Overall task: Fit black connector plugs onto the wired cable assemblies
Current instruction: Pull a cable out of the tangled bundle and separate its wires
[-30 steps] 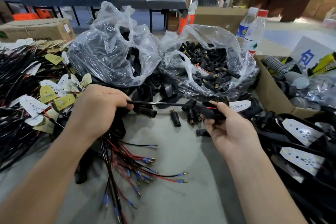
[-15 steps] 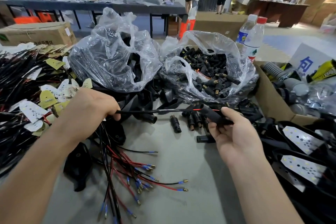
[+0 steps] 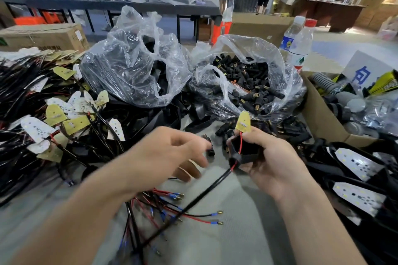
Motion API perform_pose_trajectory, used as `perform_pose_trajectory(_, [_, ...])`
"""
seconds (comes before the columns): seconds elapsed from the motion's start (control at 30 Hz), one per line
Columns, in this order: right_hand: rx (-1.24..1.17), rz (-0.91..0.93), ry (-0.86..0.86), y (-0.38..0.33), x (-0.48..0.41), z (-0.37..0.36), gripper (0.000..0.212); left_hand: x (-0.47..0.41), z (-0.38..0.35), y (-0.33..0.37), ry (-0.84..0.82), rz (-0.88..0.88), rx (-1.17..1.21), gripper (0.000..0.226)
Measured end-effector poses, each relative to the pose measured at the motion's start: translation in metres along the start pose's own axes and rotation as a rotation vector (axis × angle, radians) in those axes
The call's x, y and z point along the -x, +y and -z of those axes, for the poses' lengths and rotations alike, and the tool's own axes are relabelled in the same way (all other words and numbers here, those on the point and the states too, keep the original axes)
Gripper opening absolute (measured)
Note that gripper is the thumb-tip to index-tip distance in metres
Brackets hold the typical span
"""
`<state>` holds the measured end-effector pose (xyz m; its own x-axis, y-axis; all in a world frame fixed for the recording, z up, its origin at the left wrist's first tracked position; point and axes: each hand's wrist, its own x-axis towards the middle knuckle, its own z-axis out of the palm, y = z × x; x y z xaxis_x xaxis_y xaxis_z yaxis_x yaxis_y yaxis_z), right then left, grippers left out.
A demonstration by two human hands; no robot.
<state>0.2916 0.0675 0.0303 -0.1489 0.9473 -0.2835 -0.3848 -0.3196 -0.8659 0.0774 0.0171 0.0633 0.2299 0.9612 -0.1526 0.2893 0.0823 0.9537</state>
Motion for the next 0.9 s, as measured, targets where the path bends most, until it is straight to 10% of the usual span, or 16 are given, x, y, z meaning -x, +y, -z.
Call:
perform_pose_trajectory(0.37, [0.812, 0.151, -0.168, 0.021, 0.002, -0.011, 0.011, -0.024, -0.052, -0.036, 0.387, -0.003, 0.207, 0.035])
perform_pose_trajectory(0.5, [0.674, 0.252, -0.040, 0.026, -0.001, -0.015, 0.018, -0.025, -0.044, -0.041, 0.509, 0.006, 0.263, 0.024])
perform_pose_trajectory(0.67, [0.498, 0.023, -0.461, 0.020, 0.004, -0.006, 0.078, -0.029, -0.038, -0.046, 0.579, -0.019, 0.301, 0.022])
perform_pose_trajectory(0.9, [0.358, 0.044, -0.340, 0.018, 0.006, -0.009, 0.051, -0.028, -0.031, -0.048, 0.531, -0.035, 0.260, 0.021])
